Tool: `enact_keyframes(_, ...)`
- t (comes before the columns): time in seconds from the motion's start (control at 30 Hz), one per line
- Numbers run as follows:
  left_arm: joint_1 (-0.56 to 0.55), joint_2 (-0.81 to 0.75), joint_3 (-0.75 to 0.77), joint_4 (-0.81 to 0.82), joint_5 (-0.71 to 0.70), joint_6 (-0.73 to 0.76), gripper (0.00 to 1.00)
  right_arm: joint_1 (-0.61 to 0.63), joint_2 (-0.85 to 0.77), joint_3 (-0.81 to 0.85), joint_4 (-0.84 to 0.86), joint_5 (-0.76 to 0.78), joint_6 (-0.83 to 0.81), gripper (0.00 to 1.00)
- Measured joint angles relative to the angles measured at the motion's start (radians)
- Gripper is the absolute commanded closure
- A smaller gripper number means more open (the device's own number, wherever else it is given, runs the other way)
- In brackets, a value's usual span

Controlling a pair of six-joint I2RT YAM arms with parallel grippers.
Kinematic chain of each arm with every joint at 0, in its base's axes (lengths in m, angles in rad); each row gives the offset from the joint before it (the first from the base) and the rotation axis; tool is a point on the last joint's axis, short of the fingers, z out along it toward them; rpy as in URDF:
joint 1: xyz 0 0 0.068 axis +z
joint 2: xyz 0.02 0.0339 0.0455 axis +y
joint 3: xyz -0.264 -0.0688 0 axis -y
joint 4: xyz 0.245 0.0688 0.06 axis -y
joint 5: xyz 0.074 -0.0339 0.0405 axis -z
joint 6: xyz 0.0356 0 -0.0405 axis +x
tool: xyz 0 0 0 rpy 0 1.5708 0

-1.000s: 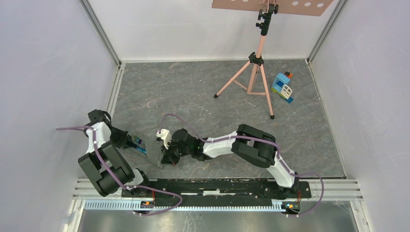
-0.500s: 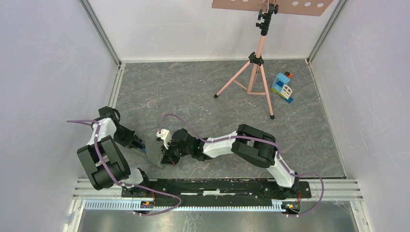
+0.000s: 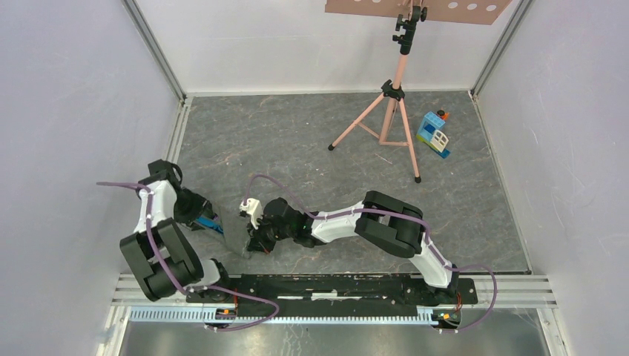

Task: Fold the napkin into a case and place the utensils inside
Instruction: Reset both arms

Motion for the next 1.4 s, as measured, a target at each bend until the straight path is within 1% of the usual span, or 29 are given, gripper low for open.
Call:
enact_keyframes(0.13, -0.015, -0.096, 0.065, -0.045, -0.019, 0.006, 0.4, 0.0, 0.0, 0.0, 0.0, 0.005, -0.001, 0.95)
enact_keyframes(0.23, -0.084, -0.204, 0.108, -0.059, -0.034, 0.006, 0.4, 0.003, -0.002, -0.005, 0.005, 0.015, -0.001, 0.82)
enact_keyframes(0.33, -0.232, -0.306, 0.157, -0.051, -0.046, 0.005, 0.4, 0.006, -0.037, -0.039, 0.006, 0.055, -0.01, 0.71)
enact_keyframes(0.37, -0.31, -0.335, 0.185, -0.047, -0.052, 0.005, 0.4, 0.008, -0.059, -0.051, -0.011, 0.072, -0.02, 0.66)
enact_keyframes(0.4, -0.372, -0.351, 0.212, -0.04, -0.054, 0.005, 0.4, 0.009, -0.083, -0.056, -0.04, 0.09, -0.032, 0.62)
enact_keyframes(0.47, -0.482, -0.356, 0.275, -0.035, -0.055, 0.005, 0.4, 0.008, -0.138, -0.056, -0.098, 0.122, -0.056, 0.57)
enact_keyframes(0.53, -0.568, -0.352, 0.352, -0.014, -0.04, 0.012, 0.38, 0.0, -0.228, -0.057, -0.18, 0.164, -0.077, 0.51)
enact_keyframes(0.57, -0.588, -0.354, 0.378, 0.002, -0.018, 0.019, 0.36, -0.008, -0.28, -0.059, -0.212, 0.178, -0.085, 0.48)
enact_keyframes(0.6, -0.602, -0.361, 0.402, 0.032, 0.014, 0.03, 0.34, -0.018, -0.335, -0.066, -0.233, 0.194, -0.092, 0.46)
enact_keyframes(0.63, -0.608, -0.374, 0.416, 0.072, 0.059, 0.039, 0.32, -0.033, -0.423, -0.092, -0.255, 0.214, -0.101, 0.45)
enact_keyframes(0.67, -0.61, -0.389, 0.42, 0.104, 0.092, 0.045, 0.25, -0.048, -0.487, -0.114, -0.272, 0.23, -0.106, 0.43)
enact_keyframes(0.7, -0.61, -0.414, 0.42, 0.149, 0.146, 0.048, 0.23, -0.074, -0.585, -0.148, -0.295, 0.251, -0.113, 0.41)
enact_keyframes(0.77, -0.611, -0.463, 0.419, 0.236, 0.243, 0.051, 0.2, -0.129, -0.756, -0.19, -0.351, 0.303, -0.131, 0.31)
enact_keyframes(0.87, -0.611, -0.532, 0.418, 0.39, 0.357, 0.051, 0.12, -0.192, -0.971, -0.204, -0.46, 0.419, -0.18, 0.1)
enact_keyframes(0.93, -0.612, -0.573, 0.42, 0.491, 0.407, 0.051, 0.05, -0.196, -1.106, -0.201, -0.529, 0.489, -0.221, 0.02)
enact_keyframes(1.0, -0.614, -0.604, 0.434, 0.563, 0.425, 0.056, 0.0, -0.187, -1.207, -0.175, -0.607, 0.541, -0.251, 0.02)
enact_keyframes(1.13, -0.614, -0.631, 0.501, 0.666, 0.416, 0.066, 0.0, -0.182, -1.337, -0.035, -0.746, 0.631, -0.301, 0.02)
enact_keyframes(1.27, -0.615, -0.632, 0.54, 0.752, 0.402, 0.067, 0.0, -0.182, -1.398, 0.103, -0.814, 0.707, -0.343, 0.02)
enact_keyframes(1.4, -0.615, -0.627, 0.542, 0.79, 0.402, 0.066, 0.0, -0.182, -1.431, 0.177, -0.849, 0.768, -0.368, 0.02)
